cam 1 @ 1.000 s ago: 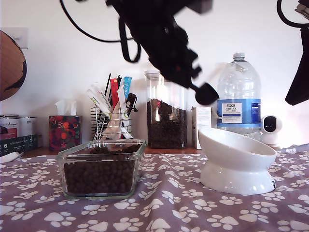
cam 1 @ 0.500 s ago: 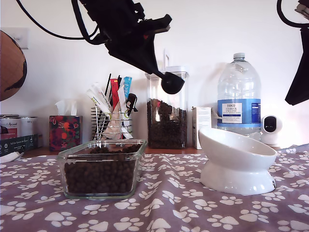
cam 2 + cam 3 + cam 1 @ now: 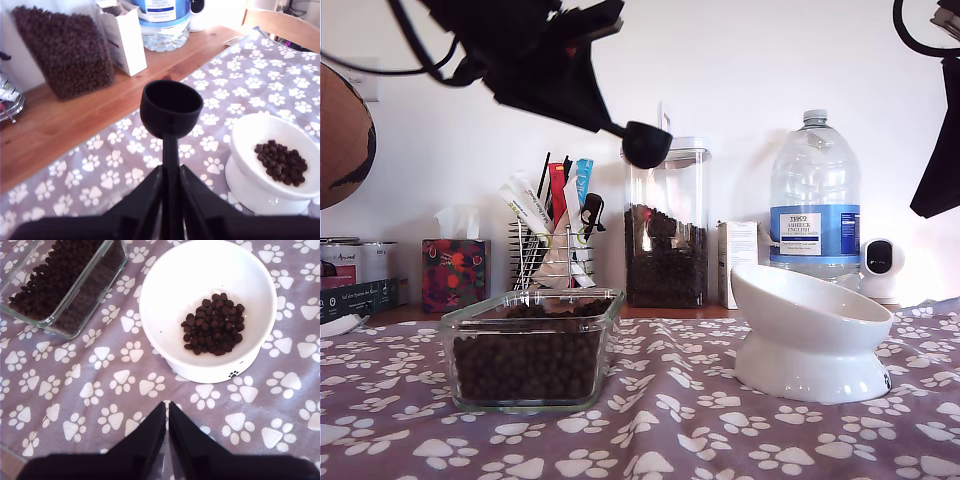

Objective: Measure one spoon of cat food and pour it into the food bowl

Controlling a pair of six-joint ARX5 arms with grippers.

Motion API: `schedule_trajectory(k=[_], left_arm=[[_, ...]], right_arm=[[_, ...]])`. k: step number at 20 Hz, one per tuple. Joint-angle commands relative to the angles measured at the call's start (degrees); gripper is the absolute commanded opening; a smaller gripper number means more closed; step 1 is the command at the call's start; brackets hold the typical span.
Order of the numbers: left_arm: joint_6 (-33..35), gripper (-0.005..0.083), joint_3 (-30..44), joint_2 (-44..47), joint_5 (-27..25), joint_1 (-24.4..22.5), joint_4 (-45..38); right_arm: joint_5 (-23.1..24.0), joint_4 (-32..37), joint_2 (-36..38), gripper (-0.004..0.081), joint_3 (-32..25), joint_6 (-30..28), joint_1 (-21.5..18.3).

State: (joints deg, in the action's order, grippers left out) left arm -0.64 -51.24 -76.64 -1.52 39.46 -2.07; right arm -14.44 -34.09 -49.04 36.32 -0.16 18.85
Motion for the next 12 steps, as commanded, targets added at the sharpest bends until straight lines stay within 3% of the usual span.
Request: schedule_trajectory(k=[1, 6, 12], left_arm=[[-2.51, -0.0019, 7.48, 3.48, -0.04, -0.76, -6.4], [-9.92, -0.0019, 23.58, 9.86, -0.48, -3.63, -20.59], [-9.92, -0.0019, 27.47, 9.44, -0.33, -3.85, -15.1]], right_arm=[[0.04, 0.39, -0.22, -0.001, 0.63, -0.37, 0.13], [0.02, 0.42, -0.22, -0.001, 0.63, -0.35, 0.13], [-0.04, 1.03, -0.22, -0.001, 0.63, -0.33, 0.15]])
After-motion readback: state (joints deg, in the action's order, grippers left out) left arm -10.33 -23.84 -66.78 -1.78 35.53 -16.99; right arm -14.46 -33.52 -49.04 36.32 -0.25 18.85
